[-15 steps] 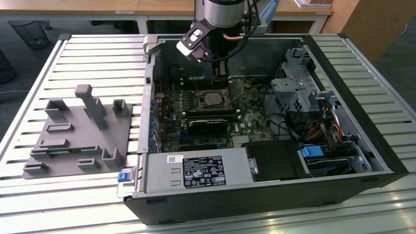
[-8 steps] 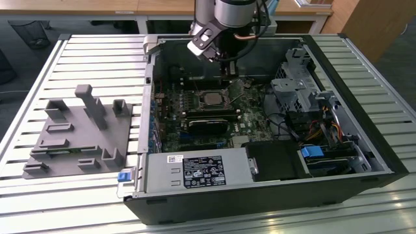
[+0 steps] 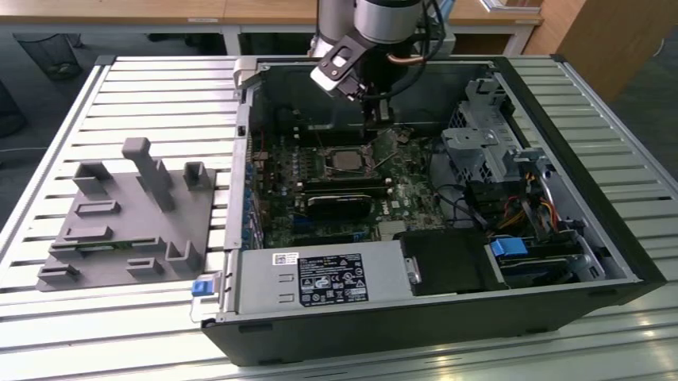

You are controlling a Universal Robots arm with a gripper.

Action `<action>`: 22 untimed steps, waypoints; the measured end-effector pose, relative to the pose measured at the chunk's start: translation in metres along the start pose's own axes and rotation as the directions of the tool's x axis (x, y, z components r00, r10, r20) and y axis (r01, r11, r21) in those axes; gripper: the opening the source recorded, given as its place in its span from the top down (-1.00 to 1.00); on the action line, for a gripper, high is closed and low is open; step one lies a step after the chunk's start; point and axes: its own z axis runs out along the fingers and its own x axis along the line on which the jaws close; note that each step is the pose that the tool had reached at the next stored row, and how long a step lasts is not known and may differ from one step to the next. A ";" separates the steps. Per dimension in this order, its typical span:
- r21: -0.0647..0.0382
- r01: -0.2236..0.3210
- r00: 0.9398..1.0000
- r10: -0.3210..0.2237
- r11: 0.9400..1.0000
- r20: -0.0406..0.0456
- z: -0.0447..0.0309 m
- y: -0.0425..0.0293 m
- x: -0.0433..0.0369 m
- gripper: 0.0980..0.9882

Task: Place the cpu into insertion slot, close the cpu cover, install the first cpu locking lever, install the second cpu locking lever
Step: 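Close the cpu cover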

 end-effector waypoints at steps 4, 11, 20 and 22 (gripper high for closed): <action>0.000 0.001 1.000 -0.001 1.000 0.000 -0.0017 0.0045 0.0000 0.95; 0.000 0.003 1.000 -0.003 1.000 -0.001 -0.0013 0.0184 -0.0003 0.95; 0.000 0.004 1.000 -0.004 1.000 -0.001 0.0013 0.0299 -0.0006 0.95; 0.000 0.004 1.000 -0.004 1.000 0.000 0.0014 0.0303 -0.0006 0.95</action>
